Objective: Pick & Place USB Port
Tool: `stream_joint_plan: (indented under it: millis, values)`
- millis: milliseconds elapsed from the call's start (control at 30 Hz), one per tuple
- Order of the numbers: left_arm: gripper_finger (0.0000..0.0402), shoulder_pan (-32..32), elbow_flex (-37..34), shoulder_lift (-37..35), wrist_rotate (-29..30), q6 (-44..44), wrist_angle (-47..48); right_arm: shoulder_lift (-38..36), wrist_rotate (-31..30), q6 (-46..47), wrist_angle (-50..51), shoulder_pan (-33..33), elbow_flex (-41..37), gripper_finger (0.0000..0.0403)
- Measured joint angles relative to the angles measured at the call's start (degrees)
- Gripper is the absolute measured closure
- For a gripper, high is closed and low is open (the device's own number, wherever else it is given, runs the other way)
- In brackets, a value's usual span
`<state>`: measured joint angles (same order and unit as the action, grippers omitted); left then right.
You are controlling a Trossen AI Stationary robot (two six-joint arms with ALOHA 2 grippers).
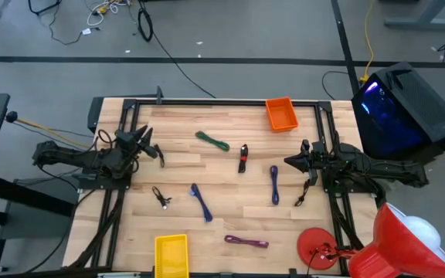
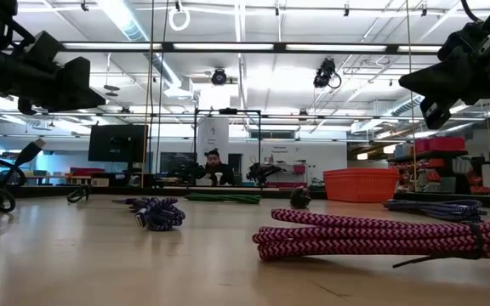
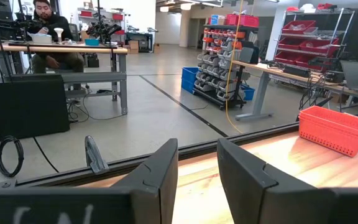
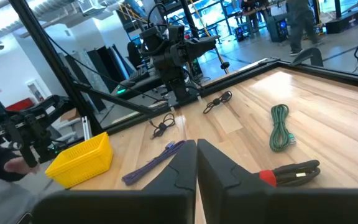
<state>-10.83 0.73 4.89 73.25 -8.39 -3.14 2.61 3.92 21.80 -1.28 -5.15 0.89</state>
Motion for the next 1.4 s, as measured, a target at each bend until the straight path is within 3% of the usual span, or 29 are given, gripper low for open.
stream_joint_plan:
  millis: [467, 800, 967, 1033, 1200, 1400]
  values:
    - [0.0284, 0.2, 0.0, 0.0, 1.4, 0.0, -0.9, 0.0, 0.0, 0.0, 0.0, 0.0, 0.0, 0.0387]
    - [0.0284, 0.2, 0.0, 0.0, 1.4, -7.8, -2.7, 0.0, -0.2, -0.2, 0.0, 0.0, 0.0, 0.0387]
    - [0.0284, 0.2, 0.0, 0.0, -0.1, -8.6, -3.9, 0.0, -8.3, -7.4, -1.0, 0.0, 0.0, 0.0387]
    - [0.0284, 0.2, 0.0, 0.0, -3.8, -6.3, -5.5, 0.0, -11.9, -9.5, -1.8, 0.0, 0.0, 0.0387]
    - [0.0284, 0.1, 0.9, 0.0, -25.1, 3.1, -5.8, 0.0, -17.8, -6.4, -4.7, 0.0, 0.0, 0.0387]
    - [0.0284, 1.8, 7.1, 3.3, -25.9, -0.2, 8.0, 0.0, -20.3, -8.6, -15.1, 0.0, 0.0, 0.0387]
